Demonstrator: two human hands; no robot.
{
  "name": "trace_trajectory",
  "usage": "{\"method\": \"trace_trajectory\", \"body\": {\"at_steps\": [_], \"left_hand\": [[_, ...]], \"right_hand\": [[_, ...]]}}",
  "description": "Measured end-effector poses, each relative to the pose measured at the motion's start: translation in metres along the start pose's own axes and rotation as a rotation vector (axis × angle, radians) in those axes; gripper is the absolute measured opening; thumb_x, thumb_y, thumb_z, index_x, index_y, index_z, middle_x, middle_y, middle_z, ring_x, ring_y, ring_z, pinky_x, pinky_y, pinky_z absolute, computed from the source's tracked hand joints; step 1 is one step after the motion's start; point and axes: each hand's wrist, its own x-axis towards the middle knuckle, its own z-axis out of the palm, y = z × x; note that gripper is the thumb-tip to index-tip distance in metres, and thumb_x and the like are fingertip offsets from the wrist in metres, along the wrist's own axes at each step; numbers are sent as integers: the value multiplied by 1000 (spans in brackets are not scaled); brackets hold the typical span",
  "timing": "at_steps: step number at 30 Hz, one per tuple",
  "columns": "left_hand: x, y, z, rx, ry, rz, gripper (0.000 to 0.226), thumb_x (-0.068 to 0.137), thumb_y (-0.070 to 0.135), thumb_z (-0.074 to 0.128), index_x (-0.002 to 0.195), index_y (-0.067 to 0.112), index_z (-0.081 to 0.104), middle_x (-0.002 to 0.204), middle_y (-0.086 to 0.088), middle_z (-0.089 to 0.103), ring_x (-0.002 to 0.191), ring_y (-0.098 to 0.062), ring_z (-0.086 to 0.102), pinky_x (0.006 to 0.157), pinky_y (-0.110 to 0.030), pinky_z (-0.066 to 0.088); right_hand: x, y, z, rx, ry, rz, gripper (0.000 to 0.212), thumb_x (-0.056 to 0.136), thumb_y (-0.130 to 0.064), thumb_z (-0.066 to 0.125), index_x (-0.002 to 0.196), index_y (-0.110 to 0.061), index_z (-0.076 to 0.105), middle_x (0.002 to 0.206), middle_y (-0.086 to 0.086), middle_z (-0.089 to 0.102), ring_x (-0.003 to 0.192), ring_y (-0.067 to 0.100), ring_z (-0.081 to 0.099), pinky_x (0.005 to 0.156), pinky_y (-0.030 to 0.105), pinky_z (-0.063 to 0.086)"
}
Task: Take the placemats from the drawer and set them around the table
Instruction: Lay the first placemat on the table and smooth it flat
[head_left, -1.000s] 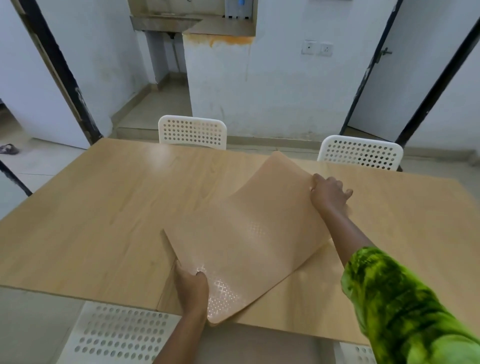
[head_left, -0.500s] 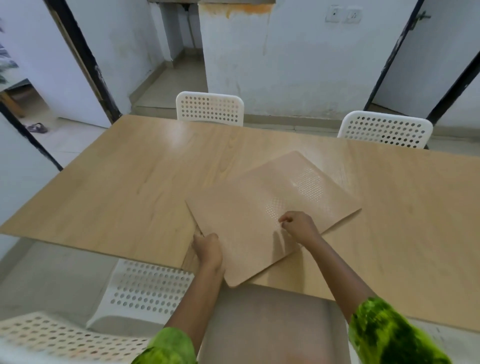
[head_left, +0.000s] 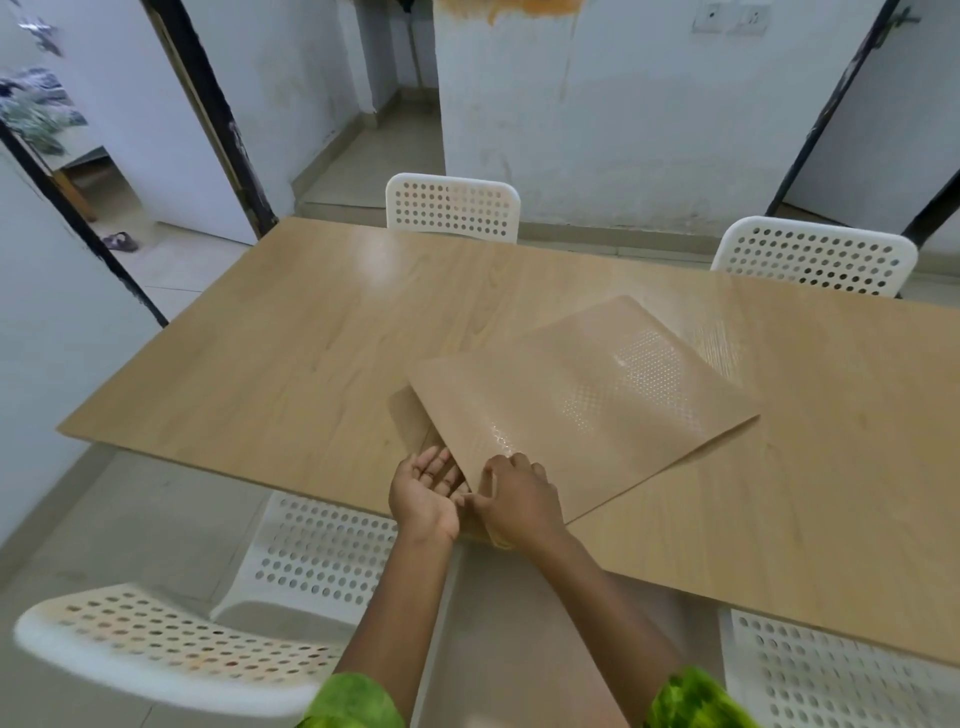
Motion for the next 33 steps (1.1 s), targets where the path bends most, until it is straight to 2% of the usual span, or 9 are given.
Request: {"method": "trace_trajectory", "body": {"at_steps": [11,15,17,19,22,24,26,30,33], "left_hand": [[-3,0,0,46,-6,-18,34,97,25,34,112,0,53,115,-18,57,106,-32,54,92,-49,41],[-7,2,-1,75,-13,0,32,97,23,37,111,1,54,105,-15,60,106,-32,56,89,-48,45],[-8,1,1,144,-27,36,24,95,17,42,107,2,57,101,-12,62,97,-27,60,83,-42,49],[-7,-2,4,418,16,141,21,92,17,46,104,6,59,107,-10,61,96,-24,58,82,-40,50],[3,-7,11,950,41,315,45,88,34,54,126,10,53,138,-10,40,124,-31,41,103,-47,38],[6,-9,22,909,-154,216,53,84,40,58,126,9,51,135,-11,48,121,-30,46,102,-44,39],[13,-12,32,757,-176,69,53,81,34,63,124,5,50,127,-16,57,115,-33,54,98,-45,44],[20,-18,38,663,-124,93,33,85,-9,40,111,-1,57,89,-13,64,76,-27,61,67,-34,51],[10,-19,35,563,-207,124,41,87,-14,35,111,8,60,86,-6,64,74,-20,59,67,-32,51]], "right_hand": [[12,13,-21,309,-148,74,39,84,-30,65,120,-19,60,118,7,62,107,22,58,84,25,41],[12,19,-25,391,-130,79,23,89,-20,58,109,-13,67,111,7,65,103,22,59,87,30,46],[12,21,-26,387,-111,66,20,92,-16,51,97,-10,69,92,5,67,86,18,59,77,30,46],[12,23,-27,376,-86,47,19,93,-15,48,84,-13,65,71,-4,57,65,10,50,62,25,40],[10,24,-26,456,-43,21,28,92,-14,48,65,-19,55,64,-7,50,59,6,44,53,22,34],[6,22,-25,515,-54,14,33,91,-15,49,59,-23,51,62,-7,50,59,7,44,56,23,34],[4,20,-26,574,-115,33,33,92,-19,50,60,-23,55,62,-4,51,58,9,44,56,24,33],[2,40,-42,815,-129,113,26,92,-20,53,69,-19,65,83,4,59,82,18,53,66,27,37],[4,66,-61,858,-31,149,16,90,-21,57,81,-18,68,97,3,63,95,19,55,77,27,39]]}}
